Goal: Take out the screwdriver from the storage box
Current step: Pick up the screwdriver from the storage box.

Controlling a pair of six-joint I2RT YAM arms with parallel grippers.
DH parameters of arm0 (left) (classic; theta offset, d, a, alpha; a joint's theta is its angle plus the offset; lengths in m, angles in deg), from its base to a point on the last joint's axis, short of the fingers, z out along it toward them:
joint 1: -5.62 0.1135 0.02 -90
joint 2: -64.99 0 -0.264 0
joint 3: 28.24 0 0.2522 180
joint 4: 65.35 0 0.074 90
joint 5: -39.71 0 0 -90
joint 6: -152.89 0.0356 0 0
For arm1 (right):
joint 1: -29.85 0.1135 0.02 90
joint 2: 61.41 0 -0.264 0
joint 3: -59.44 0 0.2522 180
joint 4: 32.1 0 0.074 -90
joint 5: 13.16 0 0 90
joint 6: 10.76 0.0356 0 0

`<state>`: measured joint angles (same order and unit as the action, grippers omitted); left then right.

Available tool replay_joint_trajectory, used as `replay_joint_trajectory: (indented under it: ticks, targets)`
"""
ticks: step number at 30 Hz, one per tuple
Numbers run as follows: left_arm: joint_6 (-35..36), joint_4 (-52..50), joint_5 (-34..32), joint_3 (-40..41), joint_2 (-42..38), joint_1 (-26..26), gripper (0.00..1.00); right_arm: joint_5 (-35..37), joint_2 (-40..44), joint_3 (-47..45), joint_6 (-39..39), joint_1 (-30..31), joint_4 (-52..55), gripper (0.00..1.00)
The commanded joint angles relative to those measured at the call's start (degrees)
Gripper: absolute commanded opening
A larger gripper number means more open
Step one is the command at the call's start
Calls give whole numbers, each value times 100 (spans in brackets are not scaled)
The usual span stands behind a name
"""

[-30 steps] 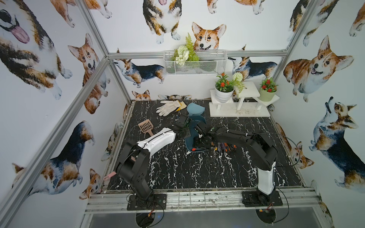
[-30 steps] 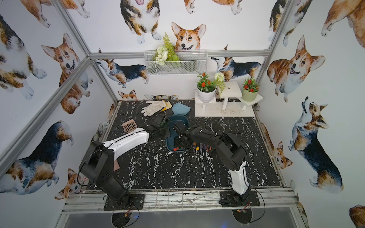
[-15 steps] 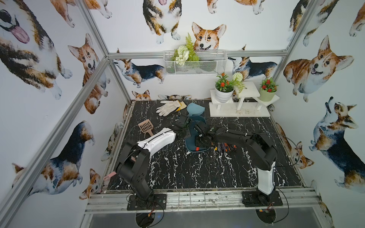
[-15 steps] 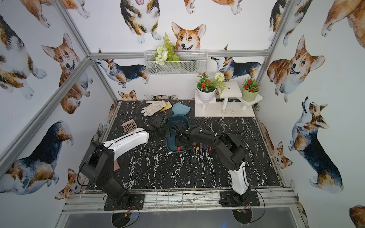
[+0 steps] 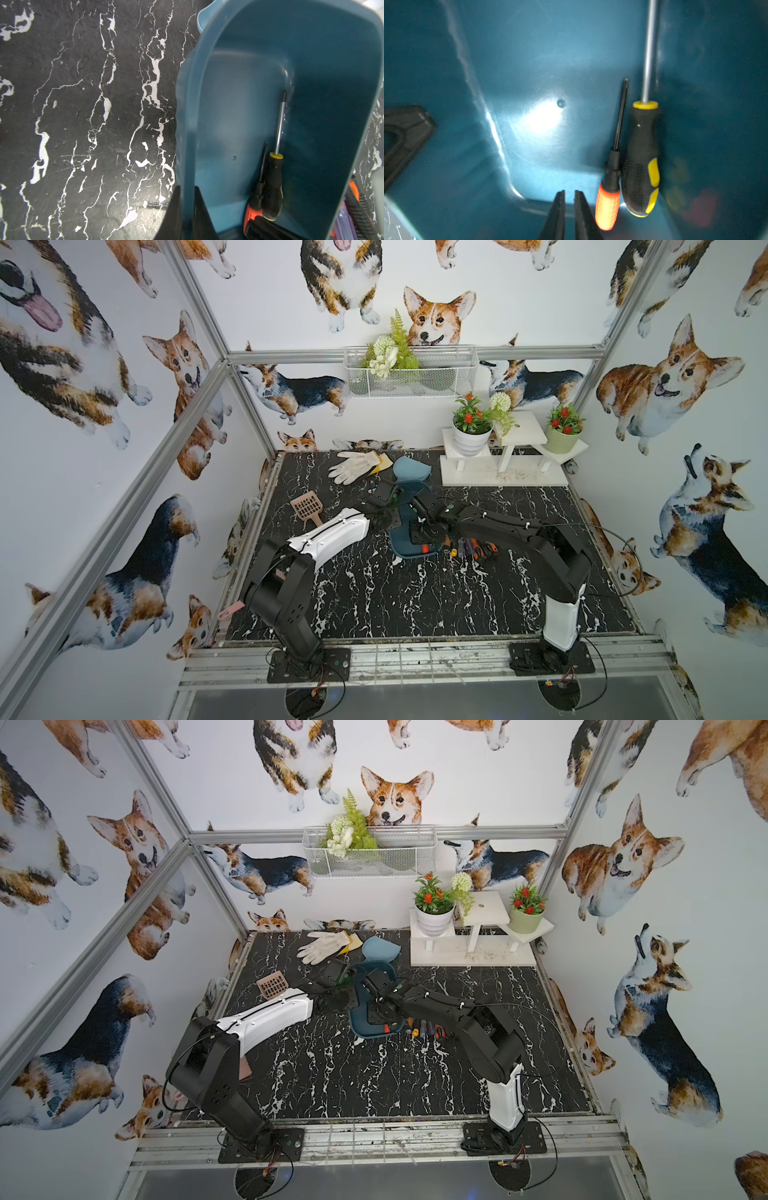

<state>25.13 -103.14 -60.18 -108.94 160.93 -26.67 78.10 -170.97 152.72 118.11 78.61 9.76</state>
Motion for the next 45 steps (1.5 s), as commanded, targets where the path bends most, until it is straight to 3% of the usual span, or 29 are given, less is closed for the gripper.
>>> replay_joint_trajectory:
  ticks: [1,5,19,26,33,38,45]
  targets:
    - [-39,171,20,-34,-40,4,0,19,-21,81,-152,29,168,36]
    - [-56,179,16,-29,-40,8,0,231,-202,248,-303,86,542,45]
    - [-65,184,13,-3,-40,4,0,572,-315,77,-438,147,640,46]
    - [-75,159,46,-46,-23,4,0,1209,-128,124,-589,214,912,47]
    - [-88,136,31,-46,-40,4,0,820,-406,55,-532,209,791,48]
    - [-76,118,13,-35,-40,4,0,525,-514,57,-554,205,608,44]
    - [-91,124,22,-47,-40,4,0,408,-747,324,-657,187,839,27]
